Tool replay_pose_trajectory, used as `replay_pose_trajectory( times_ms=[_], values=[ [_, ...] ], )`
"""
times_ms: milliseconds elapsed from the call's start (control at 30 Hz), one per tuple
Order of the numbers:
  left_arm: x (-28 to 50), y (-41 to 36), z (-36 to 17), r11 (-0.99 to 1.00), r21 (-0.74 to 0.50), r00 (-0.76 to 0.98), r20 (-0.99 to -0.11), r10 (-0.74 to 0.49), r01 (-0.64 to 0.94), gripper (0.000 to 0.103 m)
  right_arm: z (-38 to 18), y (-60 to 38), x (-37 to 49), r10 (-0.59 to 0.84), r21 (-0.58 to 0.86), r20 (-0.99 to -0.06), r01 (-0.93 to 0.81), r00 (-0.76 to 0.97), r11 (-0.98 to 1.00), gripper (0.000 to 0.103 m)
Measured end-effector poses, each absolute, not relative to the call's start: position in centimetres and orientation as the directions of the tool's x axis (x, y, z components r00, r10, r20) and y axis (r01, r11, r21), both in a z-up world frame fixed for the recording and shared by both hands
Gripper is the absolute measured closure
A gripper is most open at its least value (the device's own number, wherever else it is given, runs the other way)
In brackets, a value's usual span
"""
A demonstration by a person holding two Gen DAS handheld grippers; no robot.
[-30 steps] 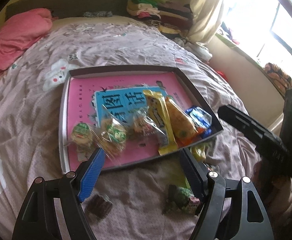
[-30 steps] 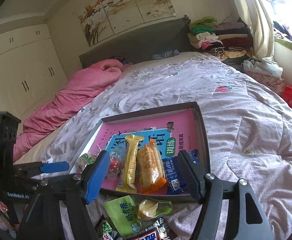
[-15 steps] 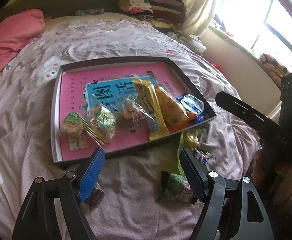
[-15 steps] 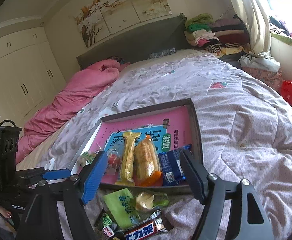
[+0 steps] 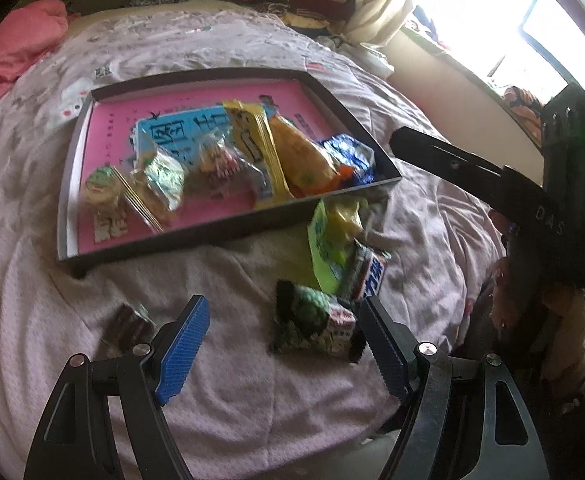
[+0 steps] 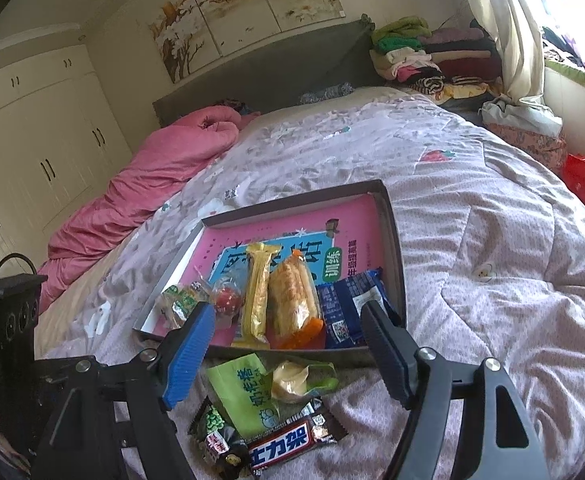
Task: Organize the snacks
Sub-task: 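Grasp the green-wrapped candy with left tool while right tool grasps the green bag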
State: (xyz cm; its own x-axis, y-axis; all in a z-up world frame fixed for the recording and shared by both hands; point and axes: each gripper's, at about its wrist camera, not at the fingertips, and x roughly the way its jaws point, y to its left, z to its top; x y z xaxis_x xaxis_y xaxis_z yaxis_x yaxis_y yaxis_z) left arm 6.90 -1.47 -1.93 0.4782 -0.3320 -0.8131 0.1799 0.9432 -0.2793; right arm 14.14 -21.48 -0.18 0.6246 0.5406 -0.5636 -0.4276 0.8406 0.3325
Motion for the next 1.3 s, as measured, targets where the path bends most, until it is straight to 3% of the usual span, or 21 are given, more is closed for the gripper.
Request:
replay_pose_trajectory(
  times_ms=[700,1300],
  values=[
    [6.7,-5.1,-4.8,0.917,-0.274,0.389,-0.841,-0.375,0.291,0.024,-2.2,-21.6,13.6,0.524,0.335,-0.66,-0.412,0.539,0.847,0.028],
    [7.5,-4.1,-6.0,0.93,-0.276,0.406,-0.842,-0.356,0.244,0.024,-6.0,-18.7,14.7,0.492,0.298,-0.766,-0.449,0.414,0.842,0.028]
  ],
)
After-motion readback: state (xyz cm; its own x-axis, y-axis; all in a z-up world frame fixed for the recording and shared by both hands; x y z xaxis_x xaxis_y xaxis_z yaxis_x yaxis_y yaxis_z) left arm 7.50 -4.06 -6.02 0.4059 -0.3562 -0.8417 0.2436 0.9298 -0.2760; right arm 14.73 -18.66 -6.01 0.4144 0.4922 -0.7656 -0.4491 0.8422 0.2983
